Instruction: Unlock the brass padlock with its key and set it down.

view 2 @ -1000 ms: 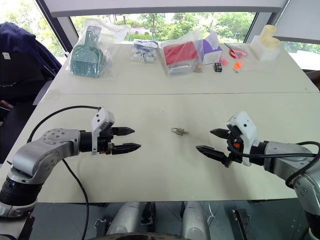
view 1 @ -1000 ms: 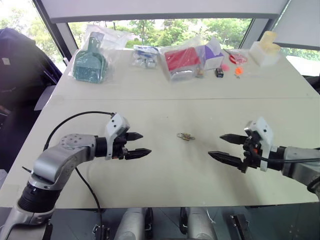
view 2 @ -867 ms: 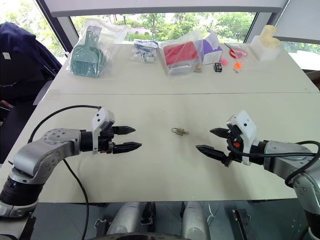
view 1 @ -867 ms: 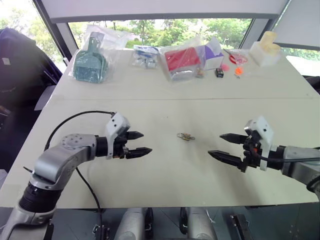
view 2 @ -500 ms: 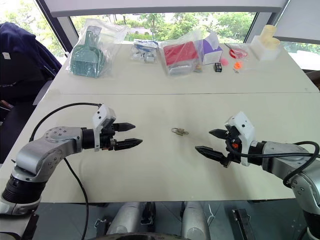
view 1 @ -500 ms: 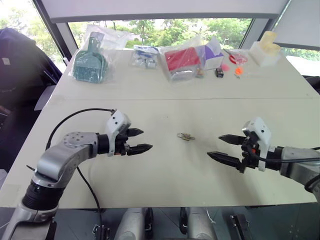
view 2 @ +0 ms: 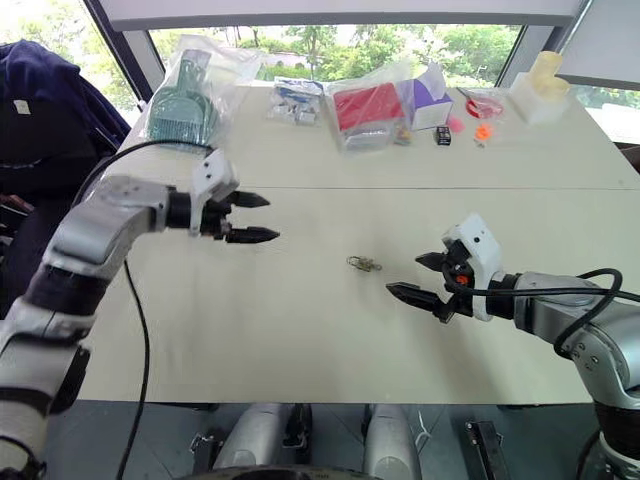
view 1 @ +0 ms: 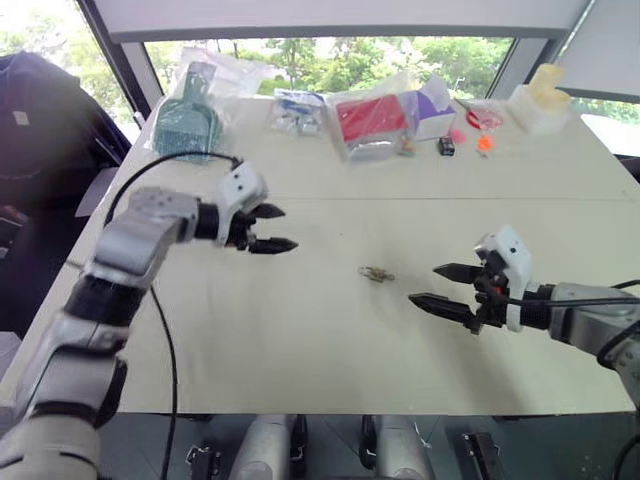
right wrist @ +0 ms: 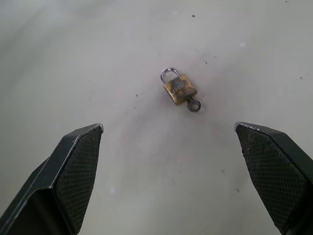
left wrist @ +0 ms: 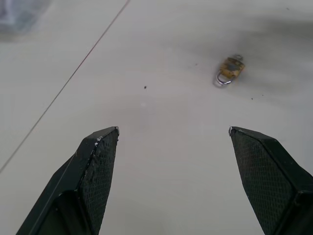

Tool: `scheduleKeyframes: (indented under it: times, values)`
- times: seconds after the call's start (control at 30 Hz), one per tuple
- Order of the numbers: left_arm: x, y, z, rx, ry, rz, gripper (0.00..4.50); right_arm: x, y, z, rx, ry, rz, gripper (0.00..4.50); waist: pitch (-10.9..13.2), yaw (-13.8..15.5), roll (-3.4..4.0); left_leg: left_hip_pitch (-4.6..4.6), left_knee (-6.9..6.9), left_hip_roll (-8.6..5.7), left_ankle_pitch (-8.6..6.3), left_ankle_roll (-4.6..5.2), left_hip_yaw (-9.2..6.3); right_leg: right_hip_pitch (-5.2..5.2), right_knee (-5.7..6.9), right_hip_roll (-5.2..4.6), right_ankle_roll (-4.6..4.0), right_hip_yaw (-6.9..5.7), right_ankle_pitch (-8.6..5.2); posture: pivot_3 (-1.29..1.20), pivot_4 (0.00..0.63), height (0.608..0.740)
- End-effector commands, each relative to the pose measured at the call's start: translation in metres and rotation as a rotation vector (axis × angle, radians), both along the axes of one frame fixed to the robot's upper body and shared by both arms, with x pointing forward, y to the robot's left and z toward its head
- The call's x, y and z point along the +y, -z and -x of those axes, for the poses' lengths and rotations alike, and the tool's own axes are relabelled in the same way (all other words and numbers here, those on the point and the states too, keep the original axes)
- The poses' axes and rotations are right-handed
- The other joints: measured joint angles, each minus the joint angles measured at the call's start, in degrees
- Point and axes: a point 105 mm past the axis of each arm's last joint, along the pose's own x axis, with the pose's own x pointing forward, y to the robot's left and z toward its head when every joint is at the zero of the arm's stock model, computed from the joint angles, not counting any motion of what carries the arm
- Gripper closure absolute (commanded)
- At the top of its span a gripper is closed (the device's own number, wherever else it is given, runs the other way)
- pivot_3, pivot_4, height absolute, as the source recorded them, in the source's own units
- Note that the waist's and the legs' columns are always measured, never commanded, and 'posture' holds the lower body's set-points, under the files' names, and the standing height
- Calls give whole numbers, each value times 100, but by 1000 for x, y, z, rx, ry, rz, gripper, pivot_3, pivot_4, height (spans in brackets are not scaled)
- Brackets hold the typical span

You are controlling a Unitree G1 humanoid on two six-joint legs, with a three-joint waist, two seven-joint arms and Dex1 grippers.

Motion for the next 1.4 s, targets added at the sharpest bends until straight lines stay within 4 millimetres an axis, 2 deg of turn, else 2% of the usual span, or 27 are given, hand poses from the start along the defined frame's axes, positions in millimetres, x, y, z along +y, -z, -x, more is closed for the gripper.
scheduleKeyframes:
  times: [0.03, 0.17, 0.27, 0.33, 0.4, 0.47, 0.67, 1.2, 1.3, 1.4]
  values:
    - [-29, -2, -4, -50, 170, -64, 755, 7, -7, 4, -60, -7, -9, 34, 0, -13, 0, -3, 1, 0, 0, 0, 4, -2, -4, -1, 0, 1, 0, 0, 150, 735]
    - [-84, 6, -3, -53, 359, -75, 755, 12, -3, 9, -82, 23, -37, 34, 3, -21, -6, -10, 15, -3, -9, 20, 6, 0, -4, -3, 1, 1, 1, 0, 150, 735]
    - [-111, 16, 3, -22, 457, -91, 755, 12, -3, 11, -99, 60, -49, 34, 4, -38, -8, -13, 19, -3, -15, 32, 7, 0, -3, -4, 2, 1, 1, 0, 150, 735]
    - [-121, 25, 5, -18, 494, -129, 755, 11, -3, 12, -113, 89, -49, 34, 6, -52, -11, -11, 19, -2, -16, 34, 7, -2, -3, -3, 2, 1, 1, 0, 150, 735]
    - [-125, 28, 5, -14, 504, -142, 755, 10, -3, 13, -120, 106, -51, 34, 6, -58, -11, -10, 18, 2, -16, 34, 6, -6, 1, -1, 2, 1, 1, 0, 150, 735]
    - [-130, 40, 5, -15, 503, -192, 755, 9, -4, 14, -131, 131, -59, 34, 6, -43, -11, -9, 17, 4, -16, 34, 4, -8, 5, 1, 2, 1, 1, 0, 150, 735]
    - [-131, 63, 7, 19, 497, -272, 755, 14, -2, 15, -147, 160, -71, 34, 6, -32, -12, -12, 21, 1, -17, 36, 2, -4, 4, -2, 3, 1, 2, 0, 150, 735]
    - [-133, 89, 4, 40, 409, -353, 755, 18, -6, 18, -172, 187, -107, 34, 4, -31, -14, 7, 23, 2, -19, 39, -3, 17, 2, -2, 3, 0, 1, 0, 150, 735]
    - [-132, 93, 3, 37, 398, -371, 1552, 18, -6, 17, -171, 191, -107, 0, 3, -34, -15, 9, 24, 2, -19, 39, -3, 19, 2, -2, 3, 0, 2, 0, 150, 735]
    - [-131, 96, 3, 35, 392, -377, 2938, 18, -5, 18, -162, 193, -105, 0, 2, -34, -16, 10, 23, 2, -19, 39, -4, 20, 2, -2, 3, 0, 2, 0, 150, 735]
